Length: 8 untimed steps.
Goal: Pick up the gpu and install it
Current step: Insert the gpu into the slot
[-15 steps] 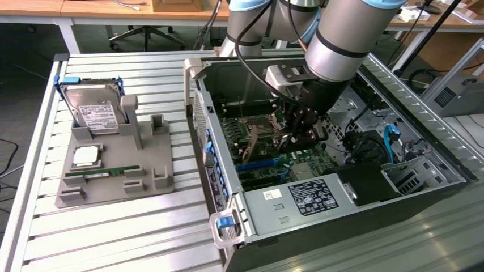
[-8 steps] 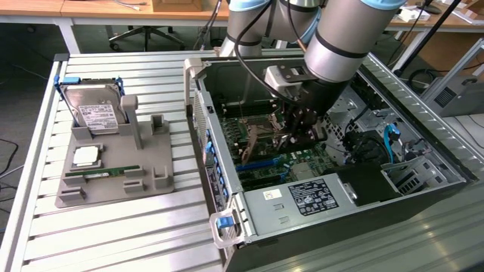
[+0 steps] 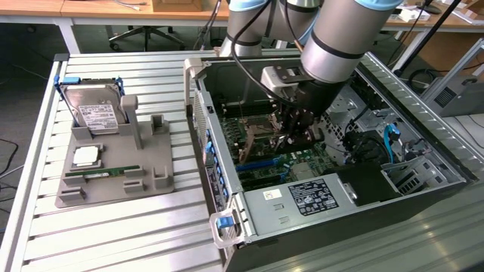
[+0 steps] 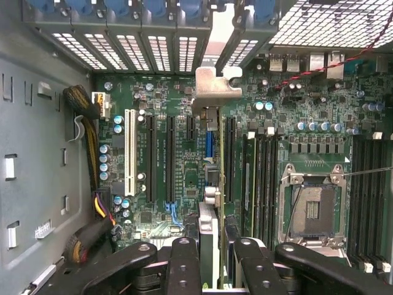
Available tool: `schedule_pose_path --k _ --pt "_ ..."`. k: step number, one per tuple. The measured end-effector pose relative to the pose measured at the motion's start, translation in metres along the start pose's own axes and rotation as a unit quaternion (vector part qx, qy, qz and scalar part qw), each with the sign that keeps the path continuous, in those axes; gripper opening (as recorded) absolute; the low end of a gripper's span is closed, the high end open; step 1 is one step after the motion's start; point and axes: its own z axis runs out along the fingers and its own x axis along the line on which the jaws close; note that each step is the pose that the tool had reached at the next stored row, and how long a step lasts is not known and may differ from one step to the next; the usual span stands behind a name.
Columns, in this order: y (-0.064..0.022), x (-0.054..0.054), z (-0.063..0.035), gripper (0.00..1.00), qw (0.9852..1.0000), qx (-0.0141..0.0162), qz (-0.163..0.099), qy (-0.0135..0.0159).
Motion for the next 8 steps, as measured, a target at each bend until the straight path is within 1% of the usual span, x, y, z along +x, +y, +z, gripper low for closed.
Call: schedule_pose_path --k 8 --pt "0.0063 0.0 0.0004 0.27 1.0 -0.0001 0.0 0.0002"
